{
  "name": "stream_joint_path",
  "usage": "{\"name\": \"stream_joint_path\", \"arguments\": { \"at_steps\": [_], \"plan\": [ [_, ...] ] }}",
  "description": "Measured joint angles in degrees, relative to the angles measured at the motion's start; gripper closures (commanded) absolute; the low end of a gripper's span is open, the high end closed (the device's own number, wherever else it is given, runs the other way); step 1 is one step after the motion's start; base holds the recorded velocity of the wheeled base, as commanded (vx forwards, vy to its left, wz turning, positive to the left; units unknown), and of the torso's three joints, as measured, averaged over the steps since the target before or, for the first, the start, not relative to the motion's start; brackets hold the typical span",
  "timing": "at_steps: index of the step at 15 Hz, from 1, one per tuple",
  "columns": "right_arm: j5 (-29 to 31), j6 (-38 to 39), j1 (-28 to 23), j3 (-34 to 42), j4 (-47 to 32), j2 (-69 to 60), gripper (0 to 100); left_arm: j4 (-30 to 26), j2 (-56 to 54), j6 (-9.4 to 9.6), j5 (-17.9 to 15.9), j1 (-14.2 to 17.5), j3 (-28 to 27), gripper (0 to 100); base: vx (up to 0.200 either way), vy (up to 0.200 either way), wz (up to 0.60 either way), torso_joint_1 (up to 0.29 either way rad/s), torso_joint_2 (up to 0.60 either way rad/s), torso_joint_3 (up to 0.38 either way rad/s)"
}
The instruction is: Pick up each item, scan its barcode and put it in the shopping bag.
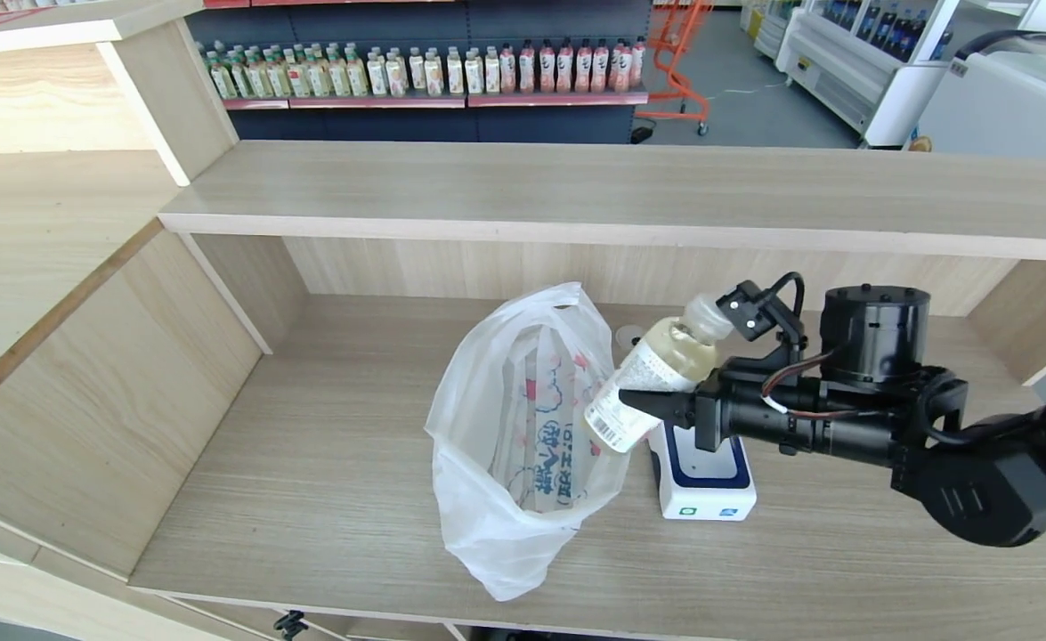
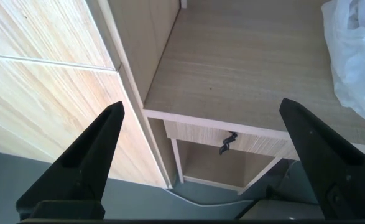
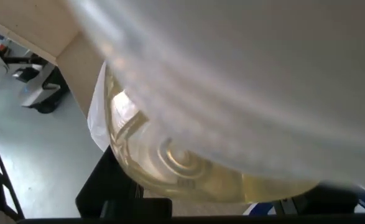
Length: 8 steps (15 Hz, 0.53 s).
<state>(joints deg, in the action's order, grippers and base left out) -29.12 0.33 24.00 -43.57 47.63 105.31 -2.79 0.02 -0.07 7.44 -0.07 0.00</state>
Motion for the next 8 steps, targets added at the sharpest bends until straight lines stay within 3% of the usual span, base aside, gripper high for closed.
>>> {"name": "stream_joint_path", "arguments": {
  "at_steps": [4,8],
  "plan": [
    [-0.10,-7.74,3.94,-0.78,6.47,8.79,100,-0.02,0.00,0.00,0.00,-0.02,0.00,0,0.000,0.000,0.00,0.000,0.00,0.000],
    [0.00,-16.91,6.31,-6.16,8.12,16.76,100,0.00,0.00,0.00,0.00,0.00,0.00,0,0.000,0.000,0.00,0.000,0.00,0.000]
  ]
}}
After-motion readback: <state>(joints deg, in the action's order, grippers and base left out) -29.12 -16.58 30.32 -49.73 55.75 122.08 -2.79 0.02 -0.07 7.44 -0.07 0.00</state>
